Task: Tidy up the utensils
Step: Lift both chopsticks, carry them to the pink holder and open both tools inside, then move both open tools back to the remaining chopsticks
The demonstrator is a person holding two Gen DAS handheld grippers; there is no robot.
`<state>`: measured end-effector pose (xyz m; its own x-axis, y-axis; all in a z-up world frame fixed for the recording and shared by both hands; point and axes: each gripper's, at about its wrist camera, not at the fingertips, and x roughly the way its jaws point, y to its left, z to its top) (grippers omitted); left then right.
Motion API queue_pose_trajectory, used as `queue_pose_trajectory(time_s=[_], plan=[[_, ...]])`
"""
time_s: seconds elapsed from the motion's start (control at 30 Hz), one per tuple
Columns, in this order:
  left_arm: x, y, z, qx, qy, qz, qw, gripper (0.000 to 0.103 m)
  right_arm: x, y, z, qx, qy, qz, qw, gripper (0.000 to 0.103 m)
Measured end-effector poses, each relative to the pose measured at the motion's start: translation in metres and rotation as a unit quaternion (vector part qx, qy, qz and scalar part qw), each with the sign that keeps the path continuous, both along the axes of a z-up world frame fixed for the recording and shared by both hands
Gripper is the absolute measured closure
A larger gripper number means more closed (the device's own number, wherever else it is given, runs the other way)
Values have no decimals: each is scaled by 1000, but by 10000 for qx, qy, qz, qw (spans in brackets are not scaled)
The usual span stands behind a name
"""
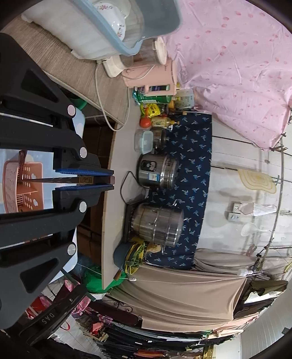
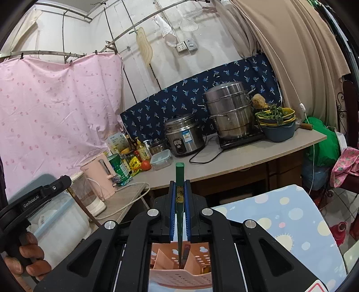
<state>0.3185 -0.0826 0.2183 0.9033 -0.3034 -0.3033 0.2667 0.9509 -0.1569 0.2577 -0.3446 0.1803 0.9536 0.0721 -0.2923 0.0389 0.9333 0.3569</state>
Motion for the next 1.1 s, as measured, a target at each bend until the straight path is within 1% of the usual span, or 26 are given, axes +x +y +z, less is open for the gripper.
queue_pose_trajectory(time_s=[0.2,0.37,0.4,0.47,0.53,0.6,0.67,0.7,0.77,1.1], plan=[[5,-2,-18,38,230,-37,9997,96,7,4,-20,-48,236,42,9997,96],[7,0,-27,-25,372,-75,9993,95,7,13,-27,-249,330,64,9991,95],[7,1,-28,-32,367,-79,9993,95,6,13,-27,-252,319,51,9992,93],[4,1,-29,0,313,-64,9995,90,4,13,-28,-259,329,54,9991,91],[1,1,-29,34,299,-51,9995,74,1,13,-27,-274,327,38,9991,91],[0,1,-28,47,287,-30,9996,66,-2,13,-27,-275,327,35,9991,90],[-3,2,-27,61,276,-22,9996,62,-2,13,-26,-274,316,42,9991,86],[-4,2,-27,73,277,-7,9996,58,-5,13,-26,-287,305,39,9991,85],[-7,2,-26,89,262,-3,9996,56,-7,13,-24,-307,293,42,9991,84],[-20,6,-25,157,279,11,9995,56,-26,17,-16,-319,274,109,9991,84]])
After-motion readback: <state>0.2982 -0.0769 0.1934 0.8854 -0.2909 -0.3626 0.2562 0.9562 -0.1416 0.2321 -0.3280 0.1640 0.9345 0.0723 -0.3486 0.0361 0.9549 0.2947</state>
